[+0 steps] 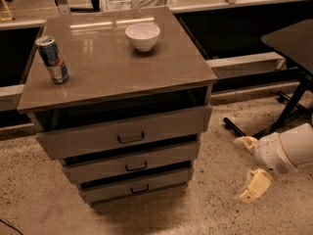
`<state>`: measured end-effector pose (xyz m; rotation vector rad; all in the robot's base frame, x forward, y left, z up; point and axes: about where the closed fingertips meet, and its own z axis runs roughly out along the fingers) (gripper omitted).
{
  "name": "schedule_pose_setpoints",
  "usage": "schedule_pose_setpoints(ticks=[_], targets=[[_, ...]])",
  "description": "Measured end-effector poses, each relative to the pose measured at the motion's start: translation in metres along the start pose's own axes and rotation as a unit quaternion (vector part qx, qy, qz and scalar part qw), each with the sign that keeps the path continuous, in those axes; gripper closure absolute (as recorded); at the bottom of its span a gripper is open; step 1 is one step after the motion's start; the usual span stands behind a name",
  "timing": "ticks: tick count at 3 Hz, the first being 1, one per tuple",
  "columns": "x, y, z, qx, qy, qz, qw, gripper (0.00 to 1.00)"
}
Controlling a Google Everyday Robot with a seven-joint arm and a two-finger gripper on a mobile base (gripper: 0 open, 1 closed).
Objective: Open bottom drawer
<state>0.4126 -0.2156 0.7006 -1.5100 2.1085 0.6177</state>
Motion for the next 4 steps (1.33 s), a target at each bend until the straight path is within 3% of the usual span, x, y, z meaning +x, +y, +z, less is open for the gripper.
schedule_pose_setpoints(ticks=[1,2,3,4], targets=[[0.014,-0.008,0.031,0.005,-0.006,-0.012,0.9999,0.0],[0.053,-0.002,0.105,0.005,-0.029,-0.038,0.9988,0.0],[0.077,-0.007,0.17,0.023,-0.029,-0.073,0.9967,0.0],[0.079,-0.026,0.171,0.06,-0.029,-0.071,0.9953,0.0]])
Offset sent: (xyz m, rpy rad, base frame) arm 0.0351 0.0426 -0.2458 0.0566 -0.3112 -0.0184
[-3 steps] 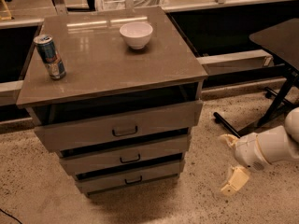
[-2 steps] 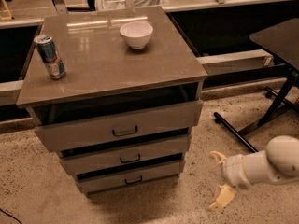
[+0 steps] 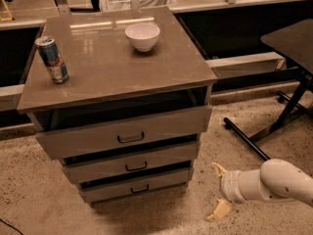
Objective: Open bottom drawer
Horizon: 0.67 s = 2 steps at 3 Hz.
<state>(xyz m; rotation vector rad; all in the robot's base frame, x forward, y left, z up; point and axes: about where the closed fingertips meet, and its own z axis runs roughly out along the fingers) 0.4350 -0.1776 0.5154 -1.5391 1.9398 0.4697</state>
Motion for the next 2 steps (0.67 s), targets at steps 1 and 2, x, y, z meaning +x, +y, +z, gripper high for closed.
schedule_pose_setpoints(ticks=[1,2], targets=[[-0.002,0.002,0.005,0.0,0.017,-0.01,0.9998,0.0],[0.0,-0.022,0.051,0.008,0.03,-0.082,0.9961,0.0]])
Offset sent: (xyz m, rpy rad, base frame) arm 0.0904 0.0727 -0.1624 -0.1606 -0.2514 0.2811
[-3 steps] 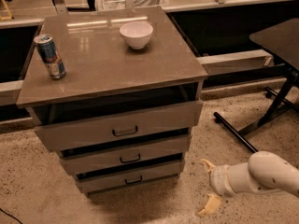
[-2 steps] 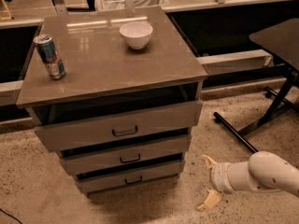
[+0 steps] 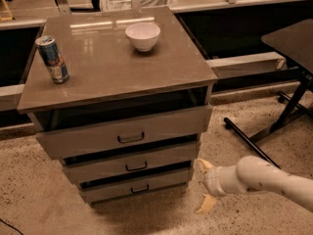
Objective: Open bottom drawer
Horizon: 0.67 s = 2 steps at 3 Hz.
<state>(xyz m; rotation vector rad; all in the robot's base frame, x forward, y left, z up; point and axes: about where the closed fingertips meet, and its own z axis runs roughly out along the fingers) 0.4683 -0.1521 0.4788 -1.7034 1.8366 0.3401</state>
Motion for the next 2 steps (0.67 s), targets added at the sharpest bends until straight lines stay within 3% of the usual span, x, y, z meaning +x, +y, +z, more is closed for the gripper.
schedule_pose_setpoints(ticks=[1,2], targets=[[0.03,-0.015,0.075,-0.004,-0.004,-0.067,0.9977,0.0],[0.055,-0.022,0.125,-0.027,-0.04,-0.098,0.994,0.0]])
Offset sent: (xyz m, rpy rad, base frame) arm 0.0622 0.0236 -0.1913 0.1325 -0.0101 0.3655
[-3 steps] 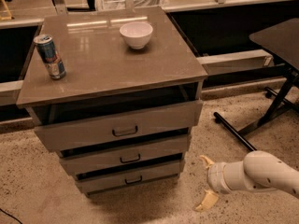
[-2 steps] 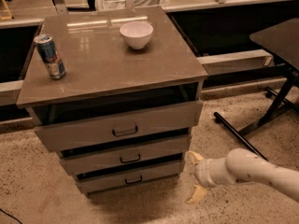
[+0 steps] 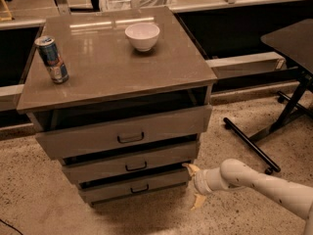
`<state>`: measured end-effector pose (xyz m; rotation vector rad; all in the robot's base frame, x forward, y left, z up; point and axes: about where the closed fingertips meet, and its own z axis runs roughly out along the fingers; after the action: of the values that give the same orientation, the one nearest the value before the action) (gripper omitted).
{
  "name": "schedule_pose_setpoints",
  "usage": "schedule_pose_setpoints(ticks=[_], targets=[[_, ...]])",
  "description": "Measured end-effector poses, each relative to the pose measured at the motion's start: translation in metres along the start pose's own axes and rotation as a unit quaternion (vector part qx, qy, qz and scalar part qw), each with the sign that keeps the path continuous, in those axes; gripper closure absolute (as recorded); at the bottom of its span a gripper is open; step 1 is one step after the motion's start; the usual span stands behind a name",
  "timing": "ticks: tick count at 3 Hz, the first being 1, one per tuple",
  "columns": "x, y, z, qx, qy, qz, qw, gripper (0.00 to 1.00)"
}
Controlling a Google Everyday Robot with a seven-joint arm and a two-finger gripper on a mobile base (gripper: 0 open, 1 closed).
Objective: Open bottom drawer
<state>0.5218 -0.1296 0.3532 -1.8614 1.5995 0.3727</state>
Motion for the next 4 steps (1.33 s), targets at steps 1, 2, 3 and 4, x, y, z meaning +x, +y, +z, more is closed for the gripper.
schedule_pose_setpoints(ticks=[1,2,3,4], targets=[[0.011,-0.003,0.005,-0.011,-0.014,-0.003,0.9998,0.0],[0.018,0.003,0.028,-0.043,0.001,-0.006,0.9991,0.0],[0.02,0.009,0.064,-0.081,0.011,-0.021,0.9965,0.0],[0.038,0.008,0.098,-0.073,0.019,-0.038,0.9964,0.0]])
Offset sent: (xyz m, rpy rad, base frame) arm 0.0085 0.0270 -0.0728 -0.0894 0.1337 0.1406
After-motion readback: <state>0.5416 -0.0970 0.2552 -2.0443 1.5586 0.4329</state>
